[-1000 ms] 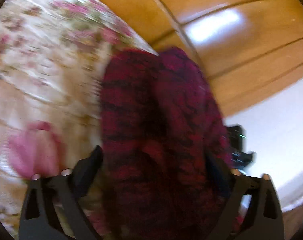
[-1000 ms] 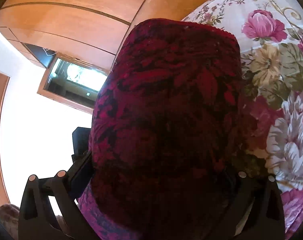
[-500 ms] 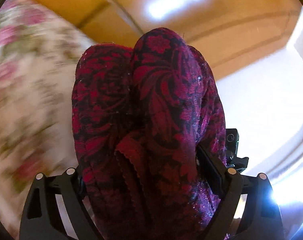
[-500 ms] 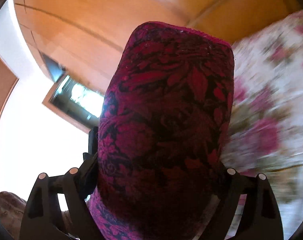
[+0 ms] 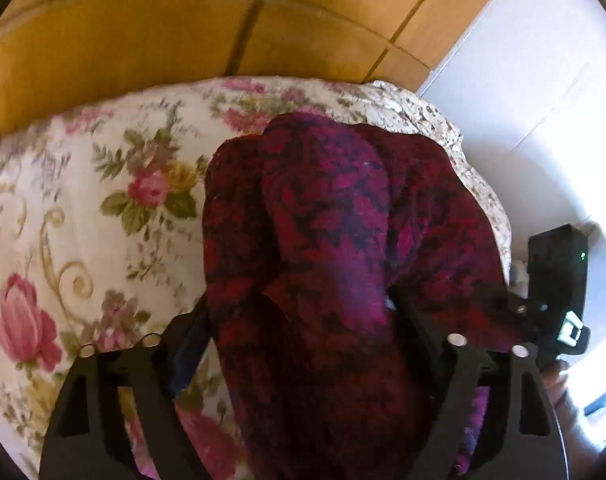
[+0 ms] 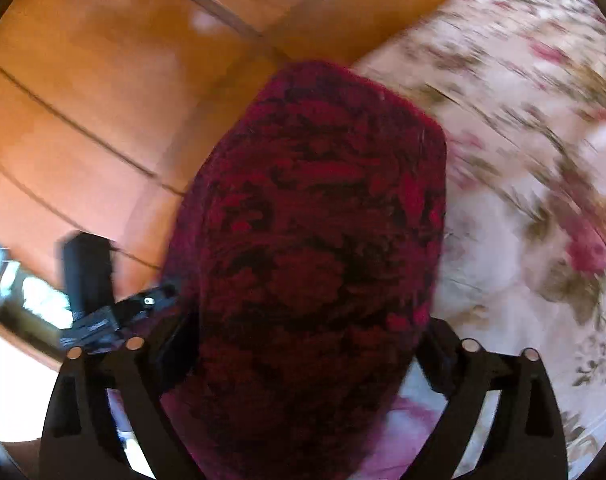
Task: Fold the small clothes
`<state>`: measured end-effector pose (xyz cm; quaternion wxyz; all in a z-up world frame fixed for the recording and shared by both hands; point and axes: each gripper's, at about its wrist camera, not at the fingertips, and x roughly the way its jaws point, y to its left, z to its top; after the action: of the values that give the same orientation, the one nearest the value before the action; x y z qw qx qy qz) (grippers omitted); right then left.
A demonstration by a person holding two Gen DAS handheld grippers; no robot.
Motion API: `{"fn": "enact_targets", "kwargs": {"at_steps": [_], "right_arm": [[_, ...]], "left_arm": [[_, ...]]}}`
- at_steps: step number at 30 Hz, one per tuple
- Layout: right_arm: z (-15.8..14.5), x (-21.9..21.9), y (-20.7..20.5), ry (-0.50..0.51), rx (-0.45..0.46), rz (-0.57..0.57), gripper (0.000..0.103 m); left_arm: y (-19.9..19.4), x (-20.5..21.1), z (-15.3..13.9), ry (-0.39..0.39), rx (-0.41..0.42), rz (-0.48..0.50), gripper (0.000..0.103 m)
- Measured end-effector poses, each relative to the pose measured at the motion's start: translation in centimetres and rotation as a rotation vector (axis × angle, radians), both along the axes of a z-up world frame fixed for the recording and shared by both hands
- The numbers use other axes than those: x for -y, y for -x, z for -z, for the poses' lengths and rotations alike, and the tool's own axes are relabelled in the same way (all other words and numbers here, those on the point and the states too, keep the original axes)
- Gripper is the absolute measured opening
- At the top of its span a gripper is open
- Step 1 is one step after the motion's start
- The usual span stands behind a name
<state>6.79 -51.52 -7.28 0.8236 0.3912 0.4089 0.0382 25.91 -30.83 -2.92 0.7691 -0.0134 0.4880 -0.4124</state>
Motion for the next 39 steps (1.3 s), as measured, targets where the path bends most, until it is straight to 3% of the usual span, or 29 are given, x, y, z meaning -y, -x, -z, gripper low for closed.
{"fn": "enact_targets", "kwargs": {"at_steps": [3, 7, 11, 14, 18, 20, 29, 39], "right_arm": [[-1.0, -0.2, 0.2, 0.045, -0.005, 0.025, 0.101], [-5.5, -0.7, 1.6, 0.276, 0.004, 0.153, 0.101], [-8.7, -2.9, 2.3, 0.279, 0.055, 0.178, 0.095], [-9.0, -5.7, -0.3, 0.295, 0.031, 0.163, 0.089], [-4.9, -8.1, -2.6, 0.458, -0.097, 0.153, 0.090], [-4.1, -7.8, -2.4, 0.467, -0.090, 0.175, 0.092], [-8.0, -9.4, 0.9, 0.484, -0.060, 0.225, 0.095], [-11.9, -15.0, 6.2, 0.662, -0.023, 0.286, 0.100]], "left_arm": [[1.0, -0.7, -0.6, -0.019, 0.070, -0.045, 0.088], [3.2, -1.6, -3.1, -0.046, 0.230, -0.101, 0.087], [3.3, -3.3, -2.6, -0.075, 0.309, -0.166, 0.087], [3.6, -4.8, -1.3, -0.098, 0.278, -0.232, 0.087], [4.0, -5.8, 0.2, -0.087, 0.250, -0.255, 0.088], [4.0, -5.4, -0.2, -0.095, 0.258, -0.254, 0.088], [7.6, -7.7, -4.3, -0.061, 0.300, -0.325, 0.092], [12.9, -10.8, -7.5, -0.066, 0.409, -0.399, 0.098]]}}
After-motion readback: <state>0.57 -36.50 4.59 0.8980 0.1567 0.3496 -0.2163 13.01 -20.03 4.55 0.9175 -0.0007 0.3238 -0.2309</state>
